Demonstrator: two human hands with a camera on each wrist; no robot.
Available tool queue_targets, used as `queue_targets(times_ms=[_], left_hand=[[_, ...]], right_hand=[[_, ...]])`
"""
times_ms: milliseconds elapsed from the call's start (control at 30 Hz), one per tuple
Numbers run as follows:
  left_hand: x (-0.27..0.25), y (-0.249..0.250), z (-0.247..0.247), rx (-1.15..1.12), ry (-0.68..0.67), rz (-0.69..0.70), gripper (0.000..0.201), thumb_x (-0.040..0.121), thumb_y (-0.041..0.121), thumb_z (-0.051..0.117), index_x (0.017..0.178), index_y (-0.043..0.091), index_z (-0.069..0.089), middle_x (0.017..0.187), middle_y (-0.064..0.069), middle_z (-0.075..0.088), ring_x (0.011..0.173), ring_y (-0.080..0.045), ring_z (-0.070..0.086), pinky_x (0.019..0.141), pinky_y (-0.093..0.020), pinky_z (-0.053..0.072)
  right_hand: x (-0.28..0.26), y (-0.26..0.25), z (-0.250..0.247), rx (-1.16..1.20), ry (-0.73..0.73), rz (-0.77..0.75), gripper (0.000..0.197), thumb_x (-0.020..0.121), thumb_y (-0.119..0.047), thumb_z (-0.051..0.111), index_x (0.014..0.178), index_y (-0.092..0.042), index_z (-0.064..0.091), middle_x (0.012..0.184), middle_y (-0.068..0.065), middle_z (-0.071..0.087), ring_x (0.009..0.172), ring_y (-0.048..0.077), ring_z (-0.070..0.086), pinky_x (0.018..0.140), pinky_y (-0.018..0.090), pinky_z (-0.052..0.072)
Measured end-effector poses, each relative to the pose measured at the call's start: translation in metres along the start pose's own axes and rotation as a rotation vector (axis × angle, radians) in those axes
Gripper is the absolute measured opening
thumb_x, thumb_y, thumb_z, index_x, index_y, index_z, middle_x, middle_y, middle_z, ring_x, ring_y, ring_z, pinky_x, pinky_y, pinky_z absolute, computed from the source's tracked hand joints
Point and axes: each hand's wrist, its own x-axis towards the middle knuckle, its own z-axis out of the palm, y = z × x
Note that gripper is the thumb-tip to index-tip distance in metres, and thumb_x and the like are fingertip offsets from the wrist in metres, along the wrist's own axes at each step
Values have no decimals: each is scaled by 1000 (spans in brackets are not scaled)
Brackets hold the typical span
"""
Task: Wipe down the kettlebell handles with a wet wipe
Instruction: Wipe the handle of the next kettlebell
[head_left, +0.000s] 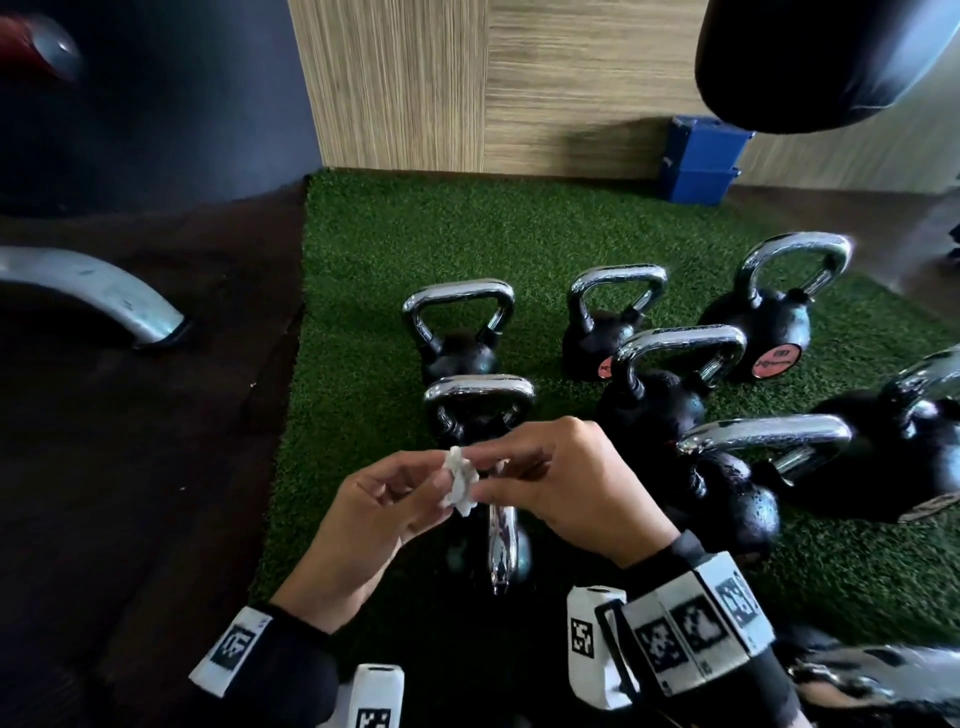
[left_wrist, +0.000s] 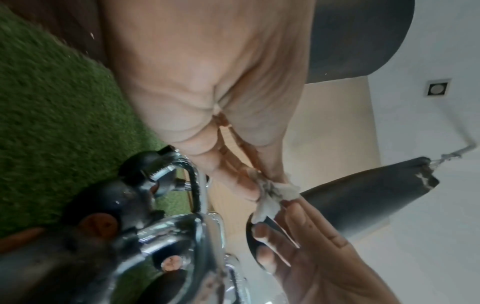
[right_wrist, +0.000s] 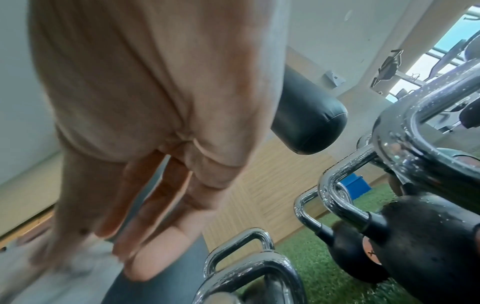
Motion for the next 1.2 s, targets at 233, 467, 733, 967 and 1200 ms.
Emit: queue_targets(times_ms=[233, 467, 733, 967, 1200], left_hand=[[12, 19, 17, 5, 10, -15, 24, 61, 37, 83, 80, 21, 80, 81, -6, 77, 75, -12, 74, 68, -21, 59], [20, 20, 7, 539, -109, -31, 21, 92, 34, 67, 109, 28, 78, 109, 2, 79, 102, -14, 74, 84, -23, 57], [24, -62, -2, 1271, -561, 32, 152, 55, 58, 93, 162, 18, -8, 170, 5, -8, 157, -12, -8, 130, -38, 3], [24, -81, 6, 1077, -413, 293, 127, 60, 53, 93, 159, 25, 18, 163, 17, 20, 151, 3, 20, 124, -20, 20], [32, -87, -6, 1088, -398, 142, 141, 57, 60, 93, 161, 16, 8, 163, 8, 22, 150, -6, 25, 121, -16, 20]], right_hand=[[1, -3, 7, 99, 215, -93, 31, 69, -23, 91, 99, -20, 82, 91, -7, 78, 80, 1, 73, 76, 16, 56], [0, 34, 1, 44, 308, 154, 21, 69, -24, 87, 85, -36, 80, 75, -25, 74, 71, -7, 70, 67, 13, 55], [-3, 103, 36, 62, 268, 535, 20, 73, -19, 88, 93, -18, 82, 78, -8, 76, 74, 4, 71, 78, 25, 61], [5, 110, 55, 129, 155, 584, 18, 77, -22, 86, 95, -19, 82, 83, 1, 78, 79, 16, 75, 77, 33, 63], [16, 107, 53, 201, 342, 386, 19, 80, -11, 81, 95, -24, 82, 89, -10, 79, 85, 0, 73, 84, 25, 60]])
